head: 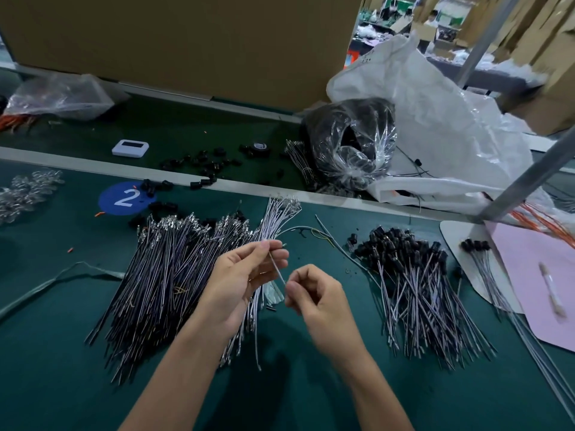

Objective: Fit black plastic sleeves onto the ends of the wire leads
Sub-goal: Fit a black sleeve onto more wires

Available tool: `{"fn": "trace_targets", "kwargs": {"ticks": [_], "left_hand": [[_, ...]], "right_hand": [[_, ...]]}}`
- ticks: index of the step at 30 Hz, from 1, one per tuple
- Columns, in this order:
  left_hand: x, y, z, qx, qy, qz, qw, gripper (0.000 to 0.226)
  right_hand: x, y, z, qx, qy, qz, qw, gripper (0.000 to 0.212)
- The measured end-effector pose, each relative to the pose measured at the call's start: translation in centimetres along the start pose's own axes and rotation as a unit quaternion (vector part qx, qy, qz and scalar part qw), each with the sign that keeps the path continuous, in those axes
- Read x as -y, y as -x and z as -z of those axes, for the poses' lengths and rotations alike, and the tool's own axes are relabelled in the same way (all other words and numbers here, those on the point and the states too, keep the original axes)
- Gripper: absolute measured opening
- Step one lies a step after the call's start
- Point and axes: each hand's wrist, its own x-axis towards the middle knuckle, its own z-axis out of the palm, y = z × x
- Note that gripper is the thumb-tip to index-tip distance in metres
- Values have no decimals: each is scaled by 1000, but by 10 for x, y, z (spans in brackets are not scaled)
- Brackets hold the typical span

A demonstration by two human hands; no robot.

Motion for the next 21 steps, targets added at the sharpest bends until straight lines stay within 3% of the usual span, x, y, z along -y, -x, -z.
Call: {"fn": "trace_targets", "kwargs": {"ticks": [3,7,17,21], "left_hand": [[1,1,2,16,72,17,997,17],[1,3,4,19,61,20,998,16],[4,13,-4,-44,-95,-93,990,16],[5,14,-6,-49,-156,-105,981,15]], "right_hand": [[1,7,4,13,-105,-34,994,22],[1,15,4,14,-160,-47,986,18],[0,24,8,10,-123,-51,991,16],[-2,25,7,3,-5,-41,999,23]]}}
